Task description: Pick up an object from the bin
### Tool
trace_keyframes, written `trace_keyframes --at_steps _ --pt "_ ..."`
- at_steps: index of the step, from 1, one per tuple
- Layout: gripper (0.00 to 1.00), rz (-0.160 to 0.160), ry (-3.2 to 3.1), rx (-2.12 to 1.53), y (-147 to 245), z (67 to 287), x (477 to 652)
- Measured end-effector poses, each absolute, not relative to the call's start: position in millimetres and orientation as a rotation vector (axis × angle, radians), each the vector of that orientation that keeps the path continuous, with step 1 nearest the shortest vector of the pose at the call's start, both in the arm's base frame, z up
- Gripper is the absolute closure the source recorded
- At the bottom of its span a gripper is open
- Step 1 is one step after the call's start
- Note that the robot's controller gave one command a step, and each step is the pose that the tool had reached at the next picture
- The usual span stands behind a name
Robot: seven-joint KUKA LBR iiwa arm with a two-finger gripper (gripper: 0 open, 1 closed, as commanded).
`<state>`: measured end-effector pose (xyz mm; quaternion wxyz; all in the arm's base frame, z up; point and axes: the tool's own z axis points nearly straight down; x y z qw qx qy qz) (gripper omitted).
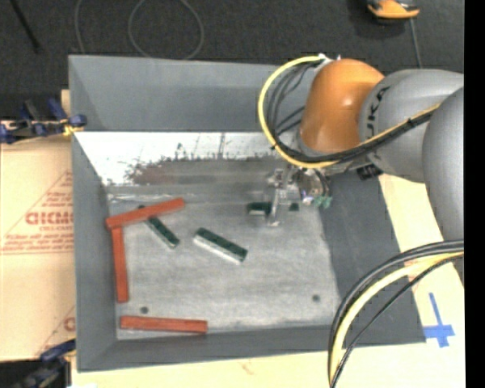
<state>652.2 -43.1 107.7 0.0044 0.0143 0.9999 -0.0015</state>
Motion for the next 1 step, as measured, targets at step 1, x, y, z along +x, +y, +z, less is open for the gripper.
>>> trace_keyframes --at_steps 1 --pt "1.00 -0.005 3.131 0.046 -44.9 146.7 654.4"
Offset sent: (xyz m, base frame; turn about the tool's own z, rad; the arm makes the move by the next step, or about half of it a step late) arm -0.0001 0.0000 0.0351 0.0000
